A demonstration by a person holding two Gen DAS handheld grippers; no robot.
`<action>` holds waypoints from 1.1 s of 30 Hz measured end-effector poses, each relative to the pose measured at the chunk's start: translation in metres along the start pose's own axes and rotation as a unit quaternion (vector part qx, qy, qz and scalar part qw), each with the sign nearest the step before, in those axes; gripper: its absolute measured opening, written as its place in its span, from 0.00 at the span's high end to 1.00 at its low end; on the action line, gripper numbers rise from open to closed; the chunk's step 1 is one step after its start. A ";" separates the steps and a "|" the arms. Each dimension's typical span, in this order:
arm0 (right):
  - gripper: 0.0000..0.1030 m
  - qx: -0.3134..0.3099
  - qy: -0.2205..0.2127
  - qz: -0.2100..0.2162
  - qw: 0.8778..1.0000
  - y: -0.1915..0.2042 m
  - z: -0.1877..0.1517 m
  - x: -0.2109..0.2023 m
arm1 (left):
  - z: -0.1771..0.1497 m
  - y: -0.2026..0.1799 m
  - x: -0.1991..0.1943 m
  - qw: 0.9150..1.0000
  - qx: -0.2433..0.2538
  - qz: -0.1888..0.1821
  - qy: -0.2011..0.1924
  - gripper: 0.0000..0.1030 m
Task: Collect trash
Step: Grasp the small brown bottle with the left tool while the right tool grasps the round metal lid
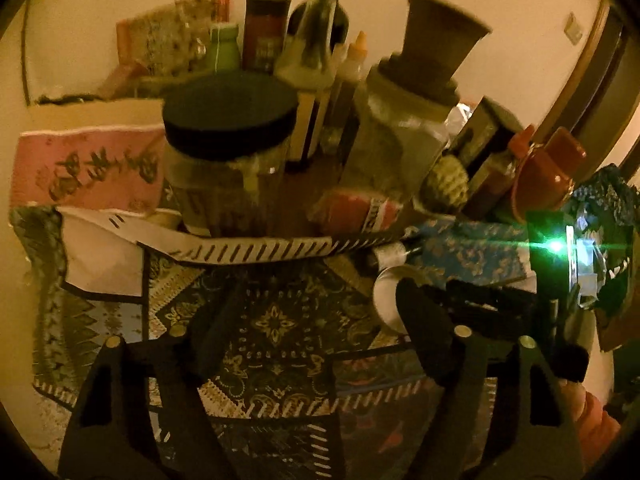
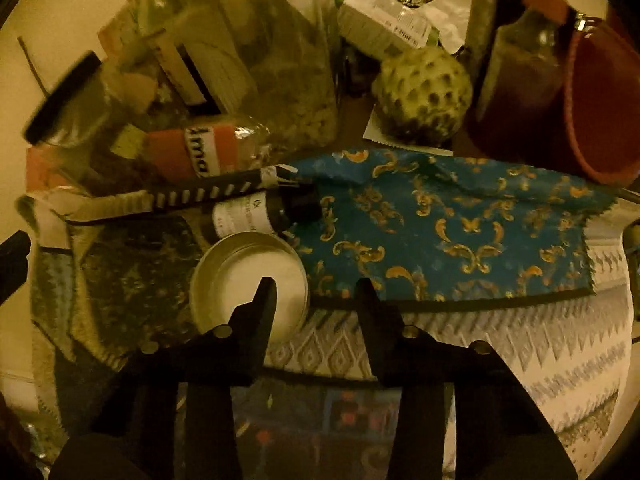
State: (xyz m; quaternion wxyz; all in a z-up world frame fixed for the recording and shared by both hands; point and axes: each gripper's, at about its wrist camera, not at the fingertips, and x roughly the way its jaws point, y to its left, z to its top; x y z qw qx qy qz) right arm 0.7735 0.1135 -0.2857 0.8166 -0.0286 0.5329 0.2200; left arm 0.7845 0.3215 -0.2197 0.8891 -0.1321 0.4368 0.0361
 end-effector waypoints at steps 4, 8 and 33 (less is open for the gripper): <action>0.82 -0.010 -0.009 -0.012 1.000 0.003 -0.002 0.003 | -0.003 0.001 0.021 1.000 0.015 -0.008 0.019 0.30; 0.96 -0.024 -0.014 -0.015 1.000 0.010 -0.007 0.000 | -0.001 -0.006 0.038 0.999 0.029 -0.014 0.032 0.30; 0.97 0.133 -0.066 -0.084 0.985 -0.115 -0.044 -0.114 | 0.023 -0.091 0.150 0.995 0.002 0.007 0.101 0.12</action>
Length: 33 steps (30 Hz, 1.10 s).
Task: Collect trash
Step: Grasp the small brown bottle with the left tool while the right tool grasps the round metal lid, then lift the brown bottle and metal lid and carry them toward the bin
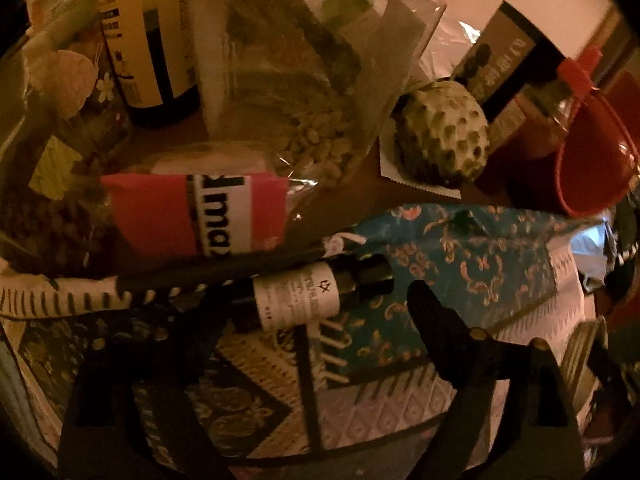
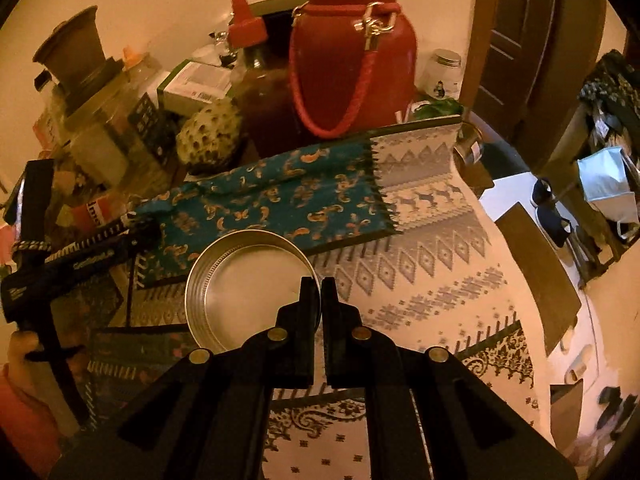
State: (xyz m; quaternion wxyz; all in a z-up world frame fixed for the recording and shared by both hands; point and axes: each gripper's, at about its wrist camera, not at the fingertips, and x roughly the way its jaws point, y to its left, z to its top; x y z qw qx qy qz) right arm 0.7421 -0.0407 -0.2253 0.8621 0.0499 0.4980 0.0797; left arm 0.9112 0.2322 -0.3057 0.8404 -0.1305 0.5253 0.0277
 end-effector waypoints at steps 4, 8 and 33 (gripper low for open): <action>0.97 -0.003 -0.006 0.007 1.000 -0.001 0.000 0.003 | 0.002 -0.013 0.007 0.999 -0.011 0.029 -0.007 0.10; 0.97 -0.005 -0.010 0.015 1.000 -0.004 0.001 -0.003 | -0.003 -0.025 0.011 0.998 -0.001 0.061 -0.021 0.17; 0.97 -0.080 -0.118 0.105 0.984 -0.075 -0.031 -0.162 | -0.123 -0.119 -0.231 0.981 0.023 0.036 -0.191 0.23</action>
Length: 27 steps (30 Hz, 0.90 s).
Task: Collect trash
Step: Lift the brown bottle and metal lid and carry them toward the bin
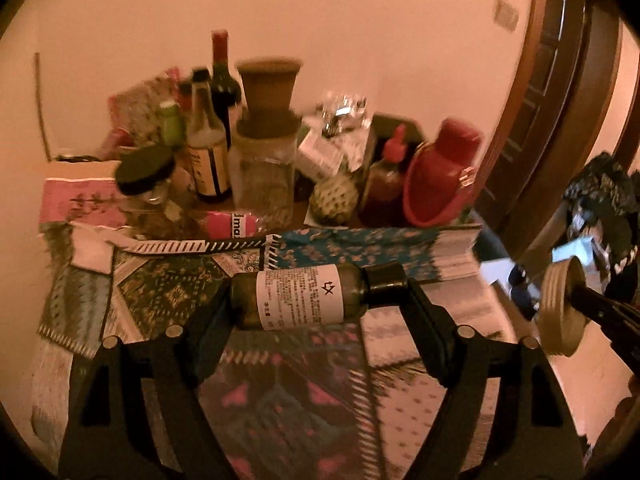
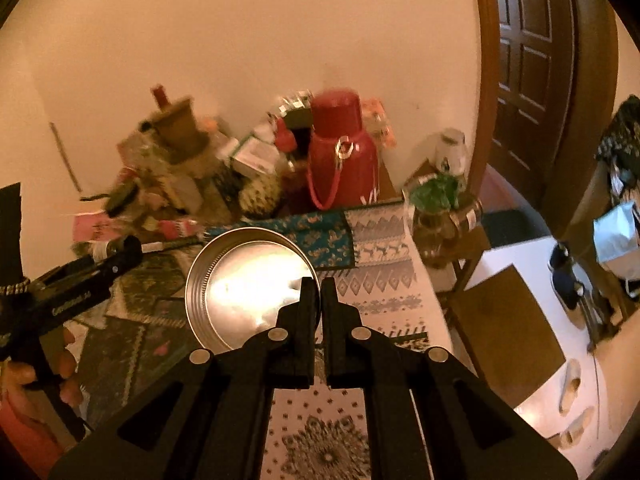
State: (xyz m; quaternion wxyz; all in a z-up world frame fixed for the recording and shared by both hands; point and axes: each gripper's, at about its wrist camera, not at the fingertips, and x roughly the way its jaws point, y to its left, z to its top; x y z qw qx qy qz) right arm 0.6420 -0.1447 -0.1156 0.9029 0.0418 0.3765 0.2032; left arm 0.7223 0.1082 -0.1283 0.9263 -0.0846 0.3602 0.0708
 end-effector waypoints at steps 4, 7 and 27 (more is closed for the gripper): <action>0.97 -0.013 -0.019 0.026 0.999 -0.008 -0.004 -0.035 | -0.018 -0.019 -0.055 0.999 -0.021 0.002 -0.033 0.23; 0.97 -0.019 -0.029 0.037 0.999 -0.011 -0.006 -0.053 | -0.029 -0.032 -0.095 0.998 -0.026 0.003 -0.054 0.23; 0.97 -0.023 -0.113 0.032 0.993 0.039 -0.072 -0.195 | -0.104 -0.031 -0.292 0.987 0.023 -0.032 -0.155 0.23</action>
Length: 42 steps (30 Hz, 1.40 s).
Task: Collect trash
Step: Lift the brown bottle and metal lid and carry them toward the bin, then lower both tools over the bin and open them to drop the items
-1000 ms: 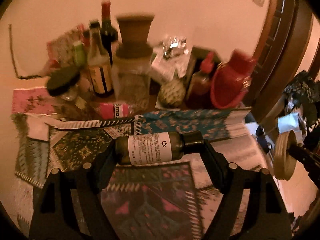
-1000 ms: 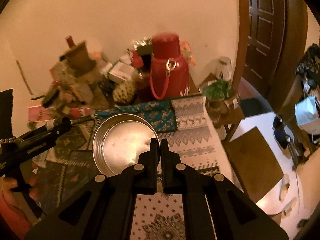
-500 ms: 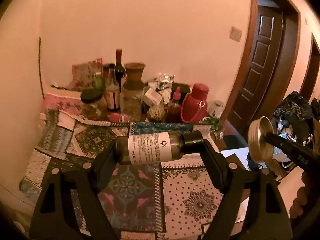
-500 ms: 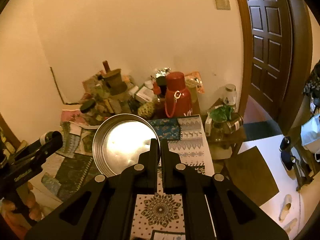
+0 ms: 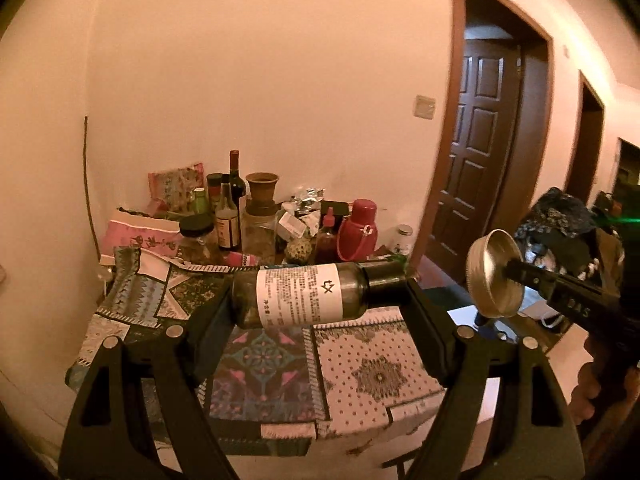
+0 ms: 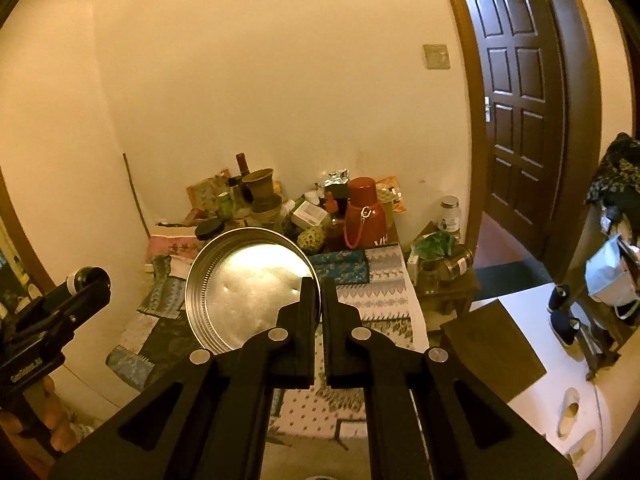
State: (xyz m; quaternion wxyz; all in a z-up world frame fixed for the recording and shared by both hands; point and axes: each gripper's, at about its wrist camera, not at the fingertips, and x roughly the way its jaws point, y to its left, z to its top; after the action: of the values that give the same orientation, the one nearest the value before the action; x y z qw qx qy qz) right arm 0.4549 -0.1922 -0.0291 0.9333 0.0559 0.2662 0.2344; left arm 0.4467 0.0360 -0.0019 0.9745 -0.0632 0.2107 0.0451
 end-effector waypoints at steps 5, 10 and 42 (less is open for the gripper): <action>0.97 0.007 -0.008 -0.011 1.000 0.031 -0.031 -0.042 | -0.025 0.012 -0.056 1.000 0.008 -0.020 -0.003 0.24; 0.97 0.011 -0.009 -0.019 1.000 0.062 -0.065 -0.081 | -0.058 0.029 -0.116 0.999 0.011 -0.038 0.000 0.24; 0.97 0.020 0.196 -0.039 0.980 0.067 -0.236 -0.044 | -0.233 0.051 -0.105 0.981 -0.026 -0.037 0.187 0.24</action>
State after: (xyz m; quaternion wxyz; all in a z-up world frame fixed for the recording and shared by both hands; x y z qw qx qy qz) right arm 0.2711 -0.1581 -0.1938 0.8703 0.0174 0.4506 0.1983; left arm 0.2509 0.0470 -0.1735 0.9168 -0.1040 0.3856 0.0018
